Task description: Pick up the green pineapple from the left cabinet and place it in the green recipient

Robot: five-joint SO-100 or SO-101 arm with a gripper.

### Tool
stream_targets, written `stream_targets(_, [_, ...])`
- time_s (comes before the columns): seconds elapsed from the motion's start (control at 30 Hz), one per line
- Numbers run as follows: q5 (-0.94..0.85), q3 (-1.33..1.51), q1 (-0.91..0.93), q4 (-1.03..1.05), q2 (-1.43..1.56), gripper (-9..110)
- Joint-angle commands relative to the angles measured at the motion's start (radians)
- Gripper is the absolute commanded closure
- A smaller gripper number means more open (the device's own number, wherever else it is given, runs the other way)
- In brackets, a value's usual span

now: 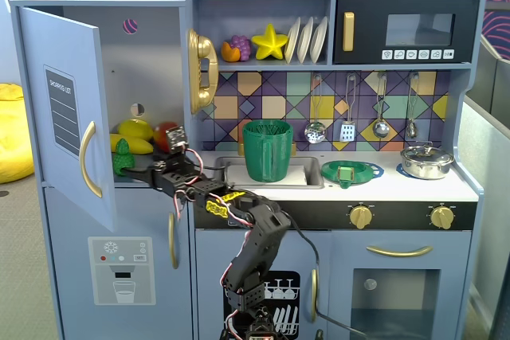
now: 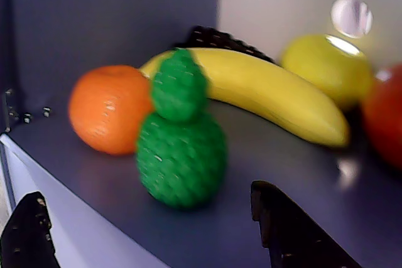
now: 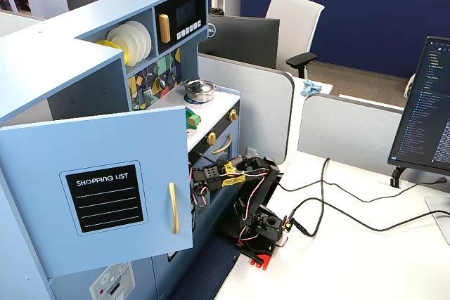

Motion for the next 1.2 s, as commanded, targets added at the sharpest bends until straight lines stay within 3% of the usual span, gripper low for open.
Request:
stream_targets(0.0, [-0.015,-0.126,-0.008,-0.040,-0.054,68])
stream_targets(0.6, [0.041,-0.307,0.072,-0.025,-0.293,64])
stream_targets(1.17, [0.054,-0.477,0.017,-0.018,-0.425,65])
